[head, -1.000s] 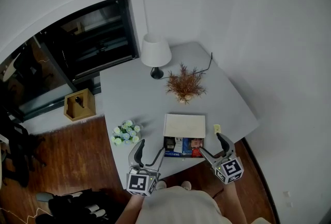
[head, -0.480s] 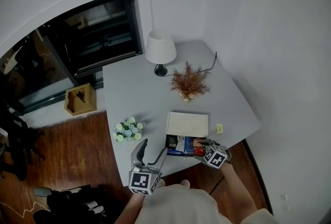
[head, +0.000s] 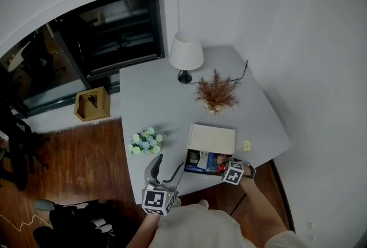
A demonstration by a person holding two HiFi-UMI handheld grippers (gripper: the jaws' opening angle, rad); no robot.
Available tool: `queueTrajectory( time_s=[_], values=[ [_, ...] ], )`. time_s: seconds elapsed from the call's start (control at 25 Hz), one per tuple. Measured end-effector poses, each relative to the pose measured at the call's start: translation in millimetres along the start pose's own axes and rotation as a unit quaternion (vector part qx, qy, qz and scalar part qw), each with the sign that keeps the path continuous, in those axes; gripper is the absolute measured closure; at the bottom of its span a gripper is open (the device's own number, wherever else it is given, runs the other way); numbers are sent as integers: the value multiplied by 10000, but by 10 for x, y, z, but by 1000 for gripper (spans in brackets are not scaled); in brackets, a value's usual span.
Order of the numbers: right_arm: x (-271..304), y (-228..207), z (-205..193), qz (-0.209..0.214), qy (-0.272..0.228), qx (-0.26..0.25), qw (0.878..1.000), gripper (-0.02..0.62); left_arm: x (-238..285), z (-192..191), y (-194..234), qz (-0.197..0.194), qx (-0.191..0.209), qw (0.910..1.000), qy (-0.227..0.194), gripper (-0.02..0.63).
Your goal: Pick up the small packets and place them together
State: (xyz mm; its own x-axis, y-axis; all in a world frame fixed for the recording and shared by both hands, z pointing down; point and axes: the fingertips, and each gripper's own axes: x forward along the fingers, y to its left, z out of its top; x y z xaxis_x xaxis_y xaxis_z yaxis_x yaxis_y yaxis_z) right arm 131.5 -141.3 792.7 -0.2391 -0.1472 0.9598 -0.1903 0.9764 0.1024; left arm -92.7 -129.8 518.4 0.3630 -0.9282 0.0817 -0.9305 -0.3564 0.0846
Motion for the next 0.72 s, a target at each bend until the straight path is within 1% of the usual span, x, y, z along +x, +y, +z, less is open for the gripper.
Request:
queueTrajectory(
  time_s=[0.04,0.08,0.12,0.16,0.24,0.36,0.56,0.72],
  values=[
    [23,7,-24,-15,89,-77,9999,411,-3,-8,2,5,-6,10000,6,284],
    [38,11,-39,-40,151,-147,9998,432,-5,-10,3,1,-1,10000,15,283],
    [40,8,-45,-74,180,-213,9996,484,-4,-8,4,-6,7,10000,23,283],
    [29,-2,-44,-114,181,-272,9994,493,1,-6,8,-8,8,10000,25,284],
    [-26,-29,-25,-202,115,-357,9991,541,11,-16,22,8,-9,10000,20,283],
    [-138,-72,9,-393,-54,-405,9984,591,21,-42,46,24,-19,10000,38,283],
    [-457,-154,185,-701,-516,-178,9960,592,63,-73,51,-16,-31,10000,75,284],
    [-777,-354,460,-1050,-1075,77,9886,592,95,-68,57,-39,-4,10000,77,284]
  ],
)
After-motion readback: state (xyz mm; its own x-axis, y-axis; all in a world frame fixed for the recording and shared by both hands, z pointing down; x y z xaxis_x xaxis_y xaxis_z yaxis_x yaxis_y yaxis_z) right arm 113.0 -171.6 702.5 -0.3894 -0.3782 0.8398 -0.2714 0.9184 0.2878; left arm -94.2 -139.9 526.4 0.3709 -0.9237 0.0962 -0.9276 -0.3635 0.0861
